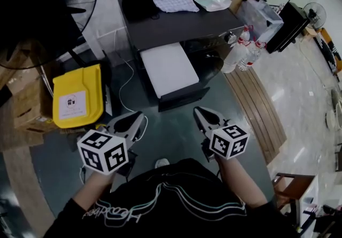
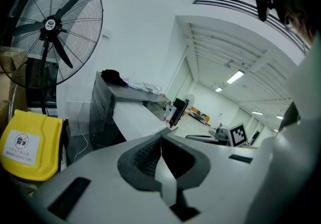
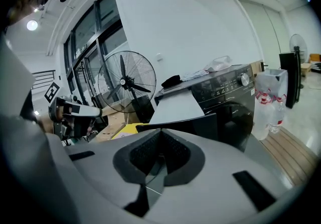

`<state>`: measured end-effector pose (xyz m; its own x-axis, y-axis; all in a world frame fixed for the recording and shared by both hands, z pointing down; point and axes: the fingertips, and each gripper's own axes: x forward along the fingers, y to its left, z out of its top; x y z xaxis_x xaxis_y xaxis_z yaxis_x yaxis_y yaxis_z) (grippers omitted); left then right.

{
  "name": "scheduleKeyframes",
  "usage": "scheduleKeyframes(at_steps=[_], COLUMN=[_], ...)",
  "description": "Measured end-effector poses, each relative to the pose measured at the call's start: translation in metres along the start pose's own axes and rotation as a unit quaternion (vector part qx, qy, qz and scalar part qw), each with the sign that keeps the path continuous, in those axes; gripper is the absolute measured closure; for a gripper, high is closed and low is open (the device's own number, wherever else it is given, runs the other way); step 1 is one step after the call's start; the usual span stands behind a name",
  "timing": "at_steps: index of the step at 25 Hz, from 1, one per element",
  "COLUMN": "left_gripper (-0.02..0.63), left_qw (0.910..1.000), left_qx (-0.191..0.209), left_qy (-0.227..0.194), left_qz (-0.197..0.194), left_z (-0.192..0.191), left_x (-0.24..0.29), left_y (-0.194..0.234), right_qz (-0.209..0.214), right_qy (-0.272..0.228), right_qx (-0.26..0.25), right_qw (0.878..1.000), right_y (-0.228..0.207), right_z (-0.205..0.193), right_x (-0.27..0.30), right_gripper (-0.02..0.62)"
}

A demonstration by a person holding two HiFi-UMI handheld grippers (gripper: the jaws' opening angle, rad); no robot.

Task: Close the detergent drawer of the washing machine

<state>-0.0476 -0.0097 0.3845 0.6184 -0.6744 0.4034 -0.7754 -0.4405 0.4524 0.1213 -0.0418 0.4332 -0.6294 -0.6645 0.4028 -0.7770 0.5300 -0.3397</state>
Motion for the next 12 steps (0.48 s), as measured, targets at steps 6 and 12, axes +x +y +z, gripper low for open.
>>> scheduleKeyframes(at_steps=[6, 12], left_gripper=[0.580, 0.580], left_qw=[0.9998, 0.9995], left_qx=[-0.013, -0.014], left_qy=[0.006, 0.013], left_qz=[0.011, 0.024], left_z=[-0.003, -0.006], left_x=[0.006, 0.008], left_y=[0.017, 0.025], right_qz=[-0.018, -0.019], right_qy=[0.005, 0.005], right_qx=[-0.001, 0.011], right_qw=[1.000, 1.000], right_y=[-0.015, -0.025], right_z=[-0.005, -0.009], right_x=[0.019, 0.038], right_gripper=[0.569, 0.569])
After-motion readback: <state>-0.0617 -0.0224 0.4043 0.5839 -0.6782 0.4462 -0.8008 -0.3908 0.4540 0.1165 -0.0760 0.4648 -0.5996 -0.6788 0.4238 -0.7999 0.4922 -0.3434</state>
